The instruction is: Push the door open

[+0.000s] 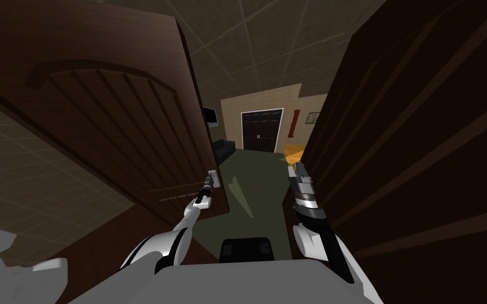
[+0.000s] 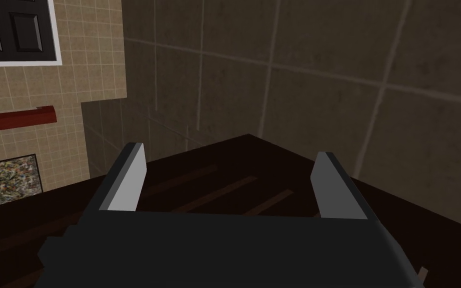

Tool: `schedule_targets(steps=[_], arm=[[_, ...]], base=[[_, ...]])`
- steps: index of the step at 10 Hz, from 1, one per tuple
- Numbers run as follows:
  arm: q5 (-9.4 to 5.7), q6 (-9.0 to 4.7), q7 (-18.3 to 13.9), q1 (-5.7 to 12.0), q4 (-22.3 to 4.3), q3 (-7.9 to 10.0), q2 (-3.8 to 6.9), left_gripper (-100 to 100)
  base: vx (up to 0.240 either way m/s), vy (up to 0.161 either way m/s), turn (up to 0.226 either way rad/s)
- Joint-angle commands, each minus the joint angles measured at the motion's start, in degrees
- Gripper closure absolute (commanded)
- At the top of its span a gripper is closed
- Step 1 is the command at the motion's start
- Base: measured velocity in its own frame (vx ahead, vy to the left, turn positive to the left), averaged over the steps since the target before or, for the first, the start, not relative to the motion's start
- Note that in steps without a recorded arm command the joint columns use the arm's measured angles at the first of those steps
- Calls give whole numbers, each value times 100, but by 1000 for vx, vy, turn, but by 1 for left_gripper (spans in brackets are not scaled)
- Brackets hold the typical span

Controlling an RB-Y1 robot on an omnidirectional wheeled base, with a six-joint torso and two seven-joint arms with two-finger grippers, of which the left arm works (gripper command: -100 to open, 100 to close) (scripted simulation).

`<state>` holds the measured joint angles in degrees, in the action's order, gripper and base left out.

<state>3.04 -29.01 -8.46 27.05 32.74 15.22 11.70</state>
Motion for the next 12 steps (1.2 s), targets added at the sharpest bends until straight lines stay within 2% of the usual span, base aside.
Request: schedule_targets(steps=[1, 2, 3, 8, 10, 11, 12], arm=[[-36, 33, 72, -14, 67, 90, 24, 100], [-53, 40, 108, -13, 63, 130, 19, 100], [-34, 88, 79, -62, 130, 84, -4, 100], [-123, 109, 434, -16, 179, 387, -157, 100], [-123, 109, 434, -16, 179, 387, -157, 100], [-165, 127, 616, 1, 207, 535, -244, 100], [-175, 131, 661, 5, 214, 572, -265, 100]], base=[[189, -93, 72], [194, -110, 78], [88, -46, 37], [190, -22, 96], [98, -21, 26], [130, -17, 143], [173, -32, 123]])
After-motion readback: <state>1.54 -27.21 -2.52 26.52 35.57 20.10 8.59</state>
